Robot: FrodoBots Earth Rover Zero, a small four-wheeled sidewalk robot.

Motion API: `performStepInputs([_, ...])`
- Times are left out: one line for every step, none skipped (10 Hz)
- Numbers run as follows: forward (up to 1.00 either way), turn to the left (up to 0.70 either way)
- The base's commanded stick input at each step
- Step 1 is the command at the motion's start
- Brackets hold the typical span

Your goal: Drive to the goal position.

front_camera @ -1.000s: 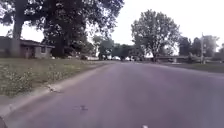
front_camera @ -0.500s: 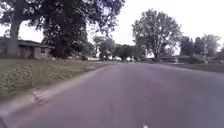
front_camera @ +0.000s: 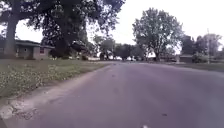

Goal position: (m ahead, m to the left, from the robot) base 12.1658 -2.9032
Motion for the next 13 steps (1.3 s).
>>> performStepInputs([1.00, -0.07])
performStepInputs([1.00, -0.04])
performStepInputs([1.00, -0.01])
performStepInputs([1.00, 0.00])
performStepInputs([1.00, 0.00])
performStepInputs([1.00, 0.00])
performStepInputs([1.00, 0.00])
performStepInputs([1.00, 0.00])
performStepInputs([1.00, 0.00])
performStepInputs([1.00, 0.00])
performStepInputs([1.00, 0.00])
performStepInputs([1.00, -0.02])
performStepInputs([1.00, -0.03])
